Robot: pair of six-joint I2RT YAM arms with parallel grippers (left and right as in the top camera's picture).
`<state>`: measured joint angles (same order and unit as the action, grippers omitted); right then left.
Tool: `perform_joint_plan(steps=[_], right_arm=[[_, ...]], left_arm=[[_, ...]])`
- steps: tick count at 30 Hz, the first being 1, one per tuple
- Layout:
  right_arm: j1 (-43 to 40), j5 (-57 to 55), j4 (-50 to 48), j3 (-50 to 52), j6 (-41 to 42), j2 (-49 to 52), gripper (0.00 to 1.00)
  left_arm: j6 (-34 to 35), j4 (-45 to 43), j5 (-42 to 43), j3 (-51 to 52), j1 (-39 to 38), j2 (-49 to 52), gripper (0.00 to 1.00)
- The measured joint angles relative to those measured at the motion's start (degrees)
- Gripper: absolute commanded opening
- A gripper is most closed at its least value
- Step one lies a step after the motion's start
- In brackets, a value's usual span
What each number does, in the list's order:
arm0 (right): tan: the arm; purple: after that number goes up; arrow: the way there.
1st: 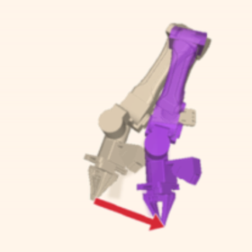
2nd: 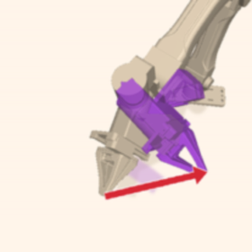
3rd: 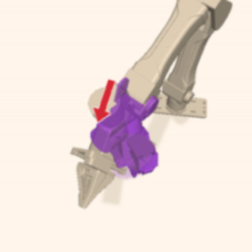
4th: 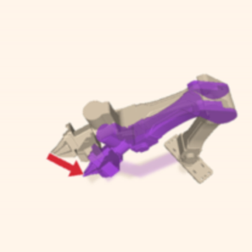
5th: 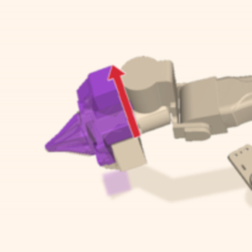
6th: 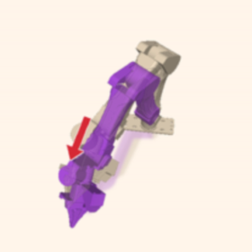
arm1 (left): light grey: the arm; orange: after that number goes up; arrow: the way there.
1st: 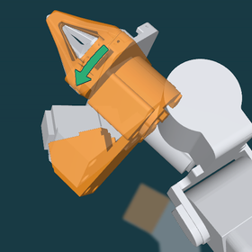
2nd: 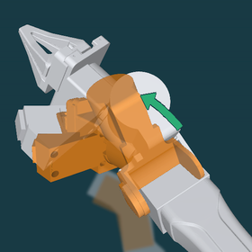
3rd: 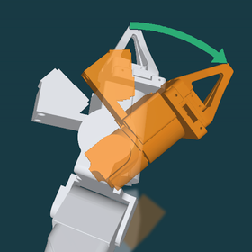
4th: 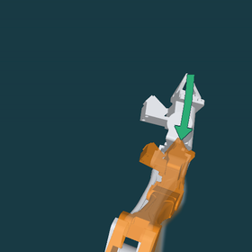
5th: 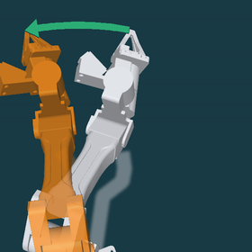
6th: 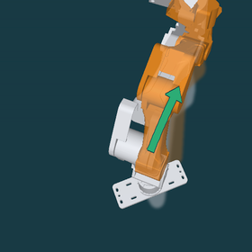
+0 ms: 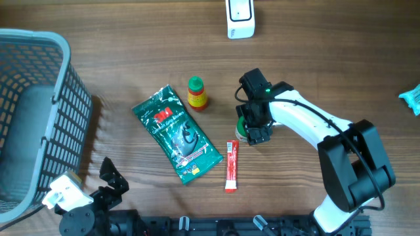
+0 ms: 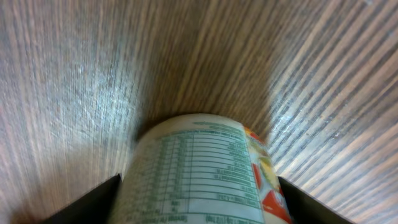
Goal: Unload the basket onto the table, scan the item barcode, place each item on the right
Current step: 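Regrasp the green-lid jar from above with the right gripper, then lift the jar and carry it up to the white scanner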
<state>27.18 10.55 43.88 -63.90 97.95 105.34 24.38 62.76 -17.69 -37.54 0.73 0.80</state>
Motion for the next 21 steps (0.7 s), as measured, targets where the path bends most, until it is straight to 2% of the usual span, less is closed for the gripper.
perform_joint_plan(steps=[5, 9, 16, 21], right_arm=[[-0.09, 1.53, 0.2, 0.0, -8.98, 0.0, 0.53], [-1.75, 6.62, 2.78, -0.37, -25.64, 0.17, 0.52], [-7.32, 21.29, 15.93, -0.44, -56.0, -2.34, 0.53], [-7.56, 31.04, 23.93, -0.59, -68.48, -6.8, 0.54]], left_arm=[[0.0, 0.0, 0.0, 0.0, 0.0, 0.0, 1.0], [0.0, 0.0, 0.0, 0.0, 0.0, 0.0, 1.0], [0.0, 0.0, 0.0, 0.0, 0.0, 0.0, 1.0], [0.0, 0.0, -0.02, 0.0, 0.0, 0.0, 1.0]])
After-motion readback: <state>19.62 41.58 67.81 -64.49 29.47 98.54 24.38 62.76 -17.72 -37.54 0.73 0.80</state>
